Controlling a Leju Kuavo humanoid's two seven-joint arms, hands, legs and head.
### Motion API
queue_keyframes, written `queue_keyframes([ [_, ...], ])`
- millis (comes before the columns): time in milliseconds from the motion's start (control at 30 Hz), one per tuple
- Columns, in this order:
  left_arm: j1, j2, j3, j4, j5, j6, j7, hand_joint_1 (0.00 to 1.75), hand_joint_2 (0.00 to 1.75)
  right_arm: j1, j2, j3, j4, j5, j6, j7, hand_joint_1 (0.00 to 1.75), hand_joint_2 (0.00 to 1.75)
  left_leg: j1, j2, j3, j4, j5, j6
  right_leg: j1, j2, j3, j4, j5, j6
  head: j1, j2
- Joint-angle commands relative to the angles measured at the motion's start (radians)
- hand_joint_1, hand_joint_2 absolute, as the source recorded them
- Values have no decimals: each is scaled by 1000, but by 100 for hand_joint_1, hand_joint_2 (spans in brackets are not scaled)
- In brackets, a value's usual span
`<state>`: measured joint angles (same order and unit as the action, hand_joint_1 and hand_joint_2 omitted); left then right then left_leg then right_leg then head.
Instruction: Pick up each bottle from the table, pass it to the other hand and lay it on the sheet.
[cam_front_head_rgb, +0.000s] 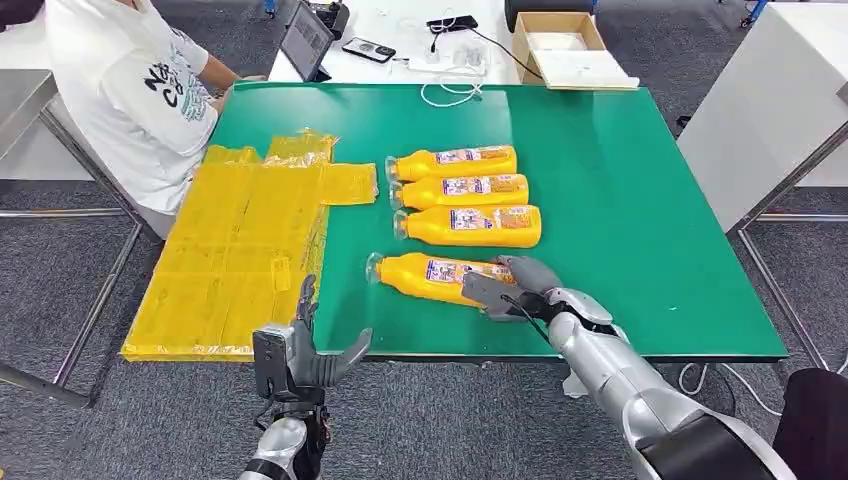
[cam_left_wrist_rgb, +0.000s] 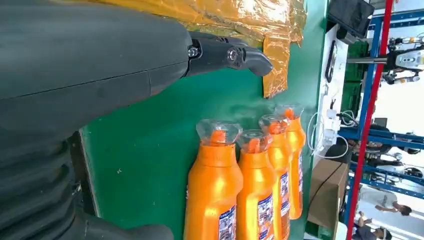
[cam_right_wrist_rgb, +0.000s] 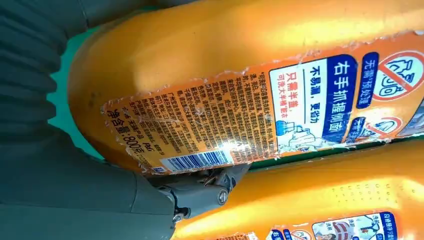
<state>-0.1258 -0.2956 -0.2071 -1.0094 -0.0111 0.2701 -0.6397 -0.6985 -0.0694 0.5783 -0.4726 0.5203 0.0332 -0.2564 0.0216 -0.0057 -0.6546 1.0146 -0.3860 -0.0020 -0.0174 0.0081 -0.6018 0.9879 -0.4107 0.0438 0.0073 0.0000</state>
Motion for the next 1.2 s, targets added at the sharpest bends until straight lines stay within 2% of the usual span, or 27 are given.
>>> queue_keyframes([
  [33,-35,-11,-6,62,6,2,6,0,175,19,13,10,39,0,4,1,154,175,0,-1,4,-1,-1,1,0,-2,4,-1,-1,-2,0,0],
  [167,-34,-12,-5,62,6,3,7,0,175,28,15,-6,22,-7,-29,-16,155,175,0,-1,4,-1,-1,1,0,-2,4,-1,-1,-2,0,0],
  [200,-33,-13,-4,62,7,2,7,0,175,36,16,-15,9,-10,-50,-31,169,175,0,-1,2,-1,0,1,0,-2,3,-1,-1,-1,0,0],
  [267,-24,-14,2,53,13,-1,5,0,175,84,27,-73,-77,-37,-159,-105,175,175,0,-1,3,-1,-1,1,1,-2,3,-1,-1,-1,0,0],
  [300,-20,-15,4,48,16,-2,5,0,175,115,37,-112,-136,-55,-206,-140,175,175,0,-1,2,-1,-1,1,1,-2,3,-1,-1,-1,0,0],
  [367,-11,-16,9,33,26,4,0,0,175,227,74,-237,-381,-85,-366,-201,175,175,0,0,2,-1,-1,1,1,-1,3,-1,-1,-2,0,0],
  [467,-11,-13,11,21,45,11,-8,0,175,358,121,-356,-701,-143,-463,-236,175,175,0,1,-1,0,-1,0,0,0,-1,0,-1,-2,0,0],
  [567,-16,-9,9,11,59,14,-12,0,175,423,154,-428,-864,-182,-555,-291,175,175,0,-2,-5,0,-1,0,1,-1,-3,1,-1,-1,-1,0],
  [600,-23,-8,5,-3,65,3,-15,0,175,456,188,-480,-929,-152,-709,-386,175,175,-1,-3,-3,0,-2,1,0,-2,-1,2,-3,-2,0,0],
  [733,-19,-10,-2,-34,64,4,8,0,175,477,183,-490,-955,-147,-701,-363,175,175,0,-6,-8,1,-1,1,0,-5,-5,1,-3,-1,0,0],
  [1033,-9,-11,-11,-53,65,-10,12,0,175,469,192,-509,-913,-158,-704,-373,175,175,-1,-4,-4,0,-2,1,-1,-3,-3,0,-3,-2,0,0],
  [1067,-5,-11,-8,-66,90,-38,26,0,175,473,193,-511,-912,-159,-703,-373,175,175,-1,-4,-2,0,-3,1,-1,-4,0,1,-4,-3,0,0],
  [1133,5,-4,-20,-110,153,-133,69,0,175,486,194,-503,-899,-159,-679,-380,175,175,-1,-3,-6,0,-1,1,0,-2,-4,0,-2,-1,0,0],
  [1200,9,-3,-24,-128,166,-151,78,0,175,489,196,-499,-888,-158,-672,-382,175,175,-1,-3,-5,0,-2,1,0,-2,-3,0,-3,-2,0,0],
])
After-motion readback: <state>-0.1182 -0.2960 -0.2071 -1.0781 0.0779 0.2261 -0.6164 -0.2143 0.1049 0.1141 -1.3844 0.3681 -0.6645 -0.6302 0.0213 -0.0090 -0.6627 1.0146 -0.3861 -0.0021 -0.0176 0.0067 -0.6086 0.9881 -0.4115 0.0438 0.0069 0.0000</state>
